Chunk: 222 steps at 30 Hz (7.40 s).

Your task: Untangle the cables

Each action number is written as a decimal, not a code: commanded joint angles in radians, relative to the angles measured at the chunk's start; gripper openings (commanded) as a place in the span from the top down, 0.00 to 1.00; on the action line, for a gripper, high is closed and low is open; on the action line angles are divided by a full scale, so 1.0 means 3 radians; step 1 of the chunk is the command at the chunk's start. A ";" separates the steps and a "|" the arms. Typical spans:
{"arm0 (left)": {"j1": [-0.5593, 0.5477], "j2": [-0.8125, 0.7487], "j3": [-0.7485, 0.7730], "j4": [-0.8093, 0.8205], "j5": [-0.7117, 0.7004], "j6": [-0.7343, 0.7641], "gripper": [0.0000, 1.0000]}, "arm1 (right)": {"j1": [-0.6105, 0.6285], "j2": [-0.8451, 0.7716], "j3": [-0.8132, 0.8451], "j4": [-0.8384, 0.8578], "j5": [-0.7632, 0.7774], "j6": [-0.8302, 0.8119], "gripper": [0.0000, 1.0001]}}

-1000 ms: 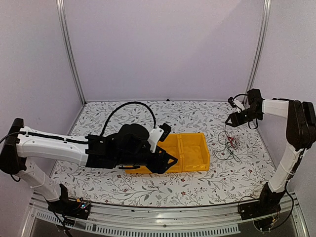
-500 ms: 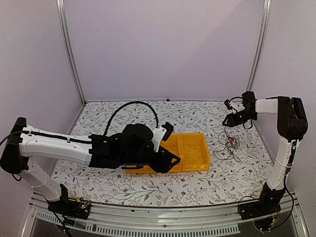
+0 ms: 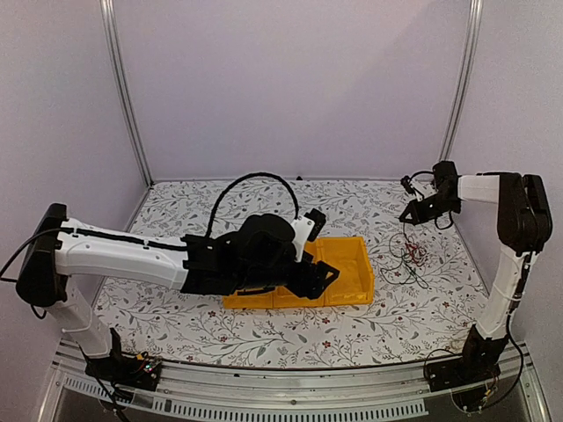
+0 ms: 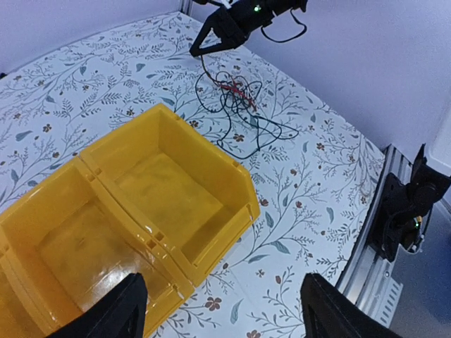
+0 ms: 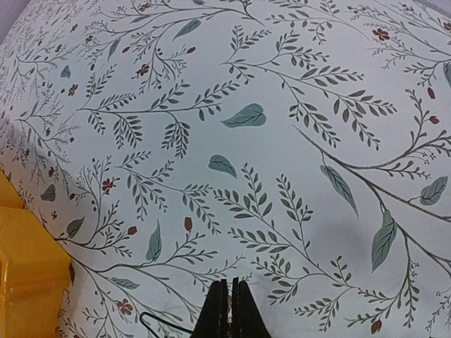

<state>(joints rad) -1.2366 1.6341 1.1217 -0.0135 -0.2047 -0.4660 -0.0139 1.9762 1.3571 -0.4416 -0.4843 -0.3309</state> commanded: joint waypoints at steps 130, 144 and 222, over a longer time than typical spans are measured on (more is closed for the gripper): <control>0.0256 0.1522 0.1769 0.1952 0.0924 0.0998 0.94 | 0.0950 -0.2715 0.0211 -0.0265 -0.2500 0.0591 1.00; 0.0391 0.0052 0.0409 0.0552 0.0370 0.0405 1.00 | 0.0873 -0.2696 -0.0577 0.0064 -0.0771 0.0492 0.59; 0.1086 -0.0144 0.0202 -0.2083 -0.1724 -0.0716 1.00 | -0.0561 -0.3247 -0.2326 0.0429 -0.0855 -0.0221 0.27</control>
<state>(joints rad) -0.9028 1.6276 1.1160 -0.5430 -0.6167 -0.6296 -0.1780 0.9901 0.6605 -0.3271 -0.7341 -0.4007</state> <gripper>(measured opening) 0.007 0.726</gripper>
